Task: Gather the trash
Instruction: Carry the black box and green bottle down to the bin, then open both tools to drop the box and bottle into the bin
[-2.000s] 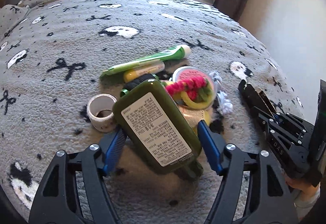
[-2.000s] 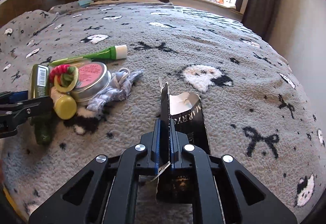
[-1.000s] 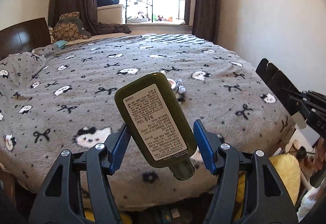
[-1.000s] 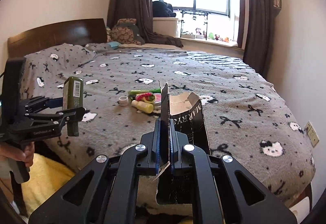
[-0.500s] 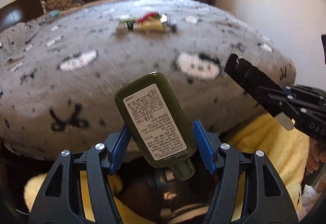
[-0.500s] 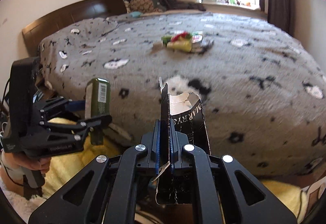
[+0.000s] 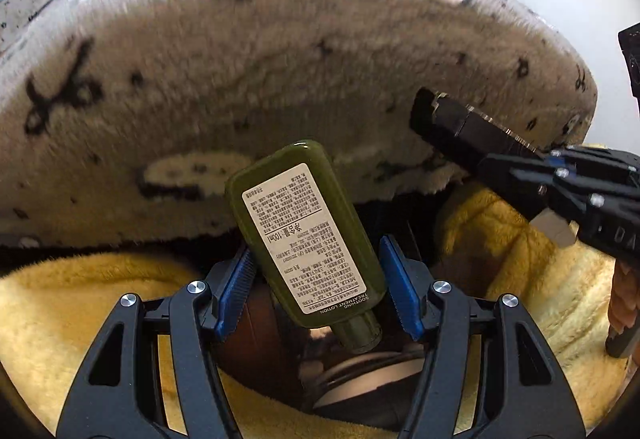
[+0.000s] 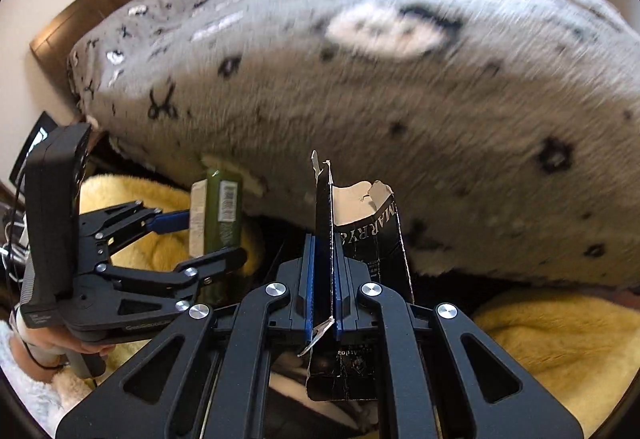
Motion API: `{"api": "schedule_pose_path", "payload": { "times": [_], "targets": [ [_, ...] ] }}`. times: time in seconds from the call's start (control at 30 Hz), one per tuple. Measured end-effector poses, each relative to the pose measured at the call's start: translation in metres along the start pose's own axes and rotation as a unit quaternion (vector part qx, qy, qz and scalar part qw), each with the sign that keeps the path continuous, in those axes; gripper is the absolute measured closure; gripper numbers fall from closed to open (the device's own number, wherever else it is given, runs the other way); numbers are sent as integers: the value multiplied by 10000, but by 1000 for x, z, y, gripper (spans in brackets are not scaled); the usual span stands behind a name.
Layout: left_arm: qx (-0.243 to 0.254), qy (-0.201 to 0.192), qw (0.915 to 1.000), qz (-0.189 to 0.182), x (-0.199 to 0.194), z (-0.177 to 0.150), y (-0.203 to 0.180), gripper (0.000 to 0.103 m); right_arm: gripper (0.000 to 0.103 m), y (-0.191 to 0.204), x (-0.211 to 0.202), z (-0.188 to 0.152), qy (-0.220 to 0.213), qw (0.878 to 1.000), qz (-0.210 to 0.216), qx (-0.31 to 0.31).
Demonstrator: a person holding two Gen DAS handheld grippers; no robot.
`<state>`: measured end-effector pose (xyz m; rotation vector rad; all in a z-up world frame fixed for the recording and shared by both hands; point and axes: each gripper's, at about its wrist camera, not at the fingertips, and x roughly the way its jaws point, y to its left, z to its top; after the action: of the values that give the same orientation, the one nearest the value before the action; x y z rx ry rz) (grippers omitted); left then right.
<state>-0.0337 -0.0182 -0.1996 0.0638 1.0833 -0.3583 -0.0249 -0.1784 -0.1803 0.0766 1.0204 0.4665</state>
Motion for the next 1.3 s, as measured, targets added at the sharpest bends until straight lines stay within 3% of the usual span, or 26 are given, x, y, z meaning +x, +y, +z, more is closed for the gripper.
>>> {"api": "schedule_pose_path", "payload": {
  "times": [0.3,0.6,0.73,0.97,1.0,1.07,1.1,1.3],
  "targets": [
    [-102,651,9978,-122,43,-17,5,44,95,-11,44,-11,632,9975,86,312],
    [-149,1049,9942,-171,69,-22,1,43,92,-15,66,-21,958,9940,126,510],
    [-213,1124,9932,-192,71,-24,2,43,91,-15,71,-24,1046,9927,151,573],
    [-205,1099,9936,-167,70,-23,3,33,90,-23,71,-22,1063,9921,137,649],
    [-195,1096,9937,-149,69,-23,2,33,89,-24,70,-21,1069,9920,134,658],
    [-174,1077,9940,-113,64,-17,2,32,72,-30,66,-18,1054,9920,168,677],
    [-162,1062,9942,-98,62,-15,2,32,59,-31,66,-17,1033,9922,169,682],
    [-58,904,9959,48,45,-7,5,26,48,-33,48,-5,840,9941,47,679]
  ]
}}
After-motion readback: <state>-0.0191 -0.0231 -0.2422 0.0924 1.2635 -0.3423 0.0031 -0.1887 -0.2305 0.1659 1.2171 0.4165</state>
